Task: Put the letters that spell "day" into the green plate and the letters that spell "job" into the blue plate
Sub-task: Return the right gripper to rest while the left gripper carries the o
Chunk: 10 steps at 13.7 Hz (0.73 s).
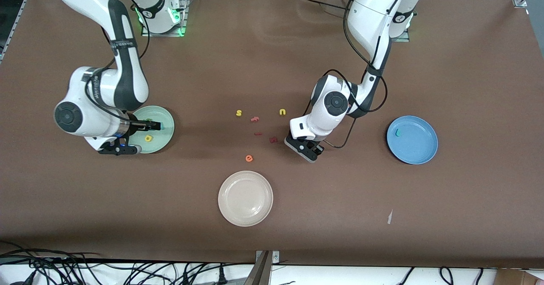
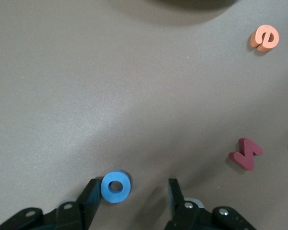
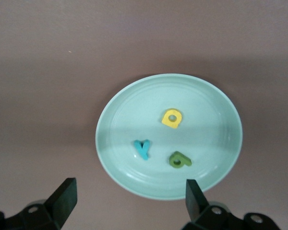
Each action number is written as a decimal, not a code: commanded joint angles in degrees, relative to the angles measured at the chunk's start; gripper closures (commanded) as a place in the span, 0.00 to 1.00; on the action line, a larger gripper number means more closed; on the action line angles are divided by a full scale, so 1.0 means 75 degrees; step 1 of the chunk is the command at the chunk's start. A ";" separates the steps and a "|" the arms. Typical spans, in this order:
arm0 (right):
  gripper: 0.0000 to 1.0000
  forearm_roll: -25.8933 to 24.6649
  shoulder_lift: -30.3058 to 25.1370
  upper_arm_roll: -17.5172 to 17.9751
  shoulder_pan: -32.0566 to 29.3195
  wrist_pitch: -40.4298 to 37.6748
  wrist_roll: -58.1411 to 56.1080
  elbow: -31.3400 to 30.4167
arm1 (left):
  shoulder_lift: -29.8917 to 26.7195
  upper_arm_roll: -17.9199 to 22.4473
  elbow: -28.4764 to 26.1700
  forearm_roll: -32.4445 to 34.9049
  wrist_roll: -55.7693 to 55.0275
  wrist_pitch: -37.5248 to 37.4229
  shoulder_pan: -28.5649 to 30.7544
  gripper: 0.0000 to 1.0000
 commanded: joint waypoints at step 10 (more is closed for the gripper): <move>0.00 -0.1236 -0.1150 -0.0578 0.0007 -0.3308 -0.0042 0.2432 | 0.0089 0.0082 0.0085 0.0372 0.0094 -0.0001 -0.0012 0.62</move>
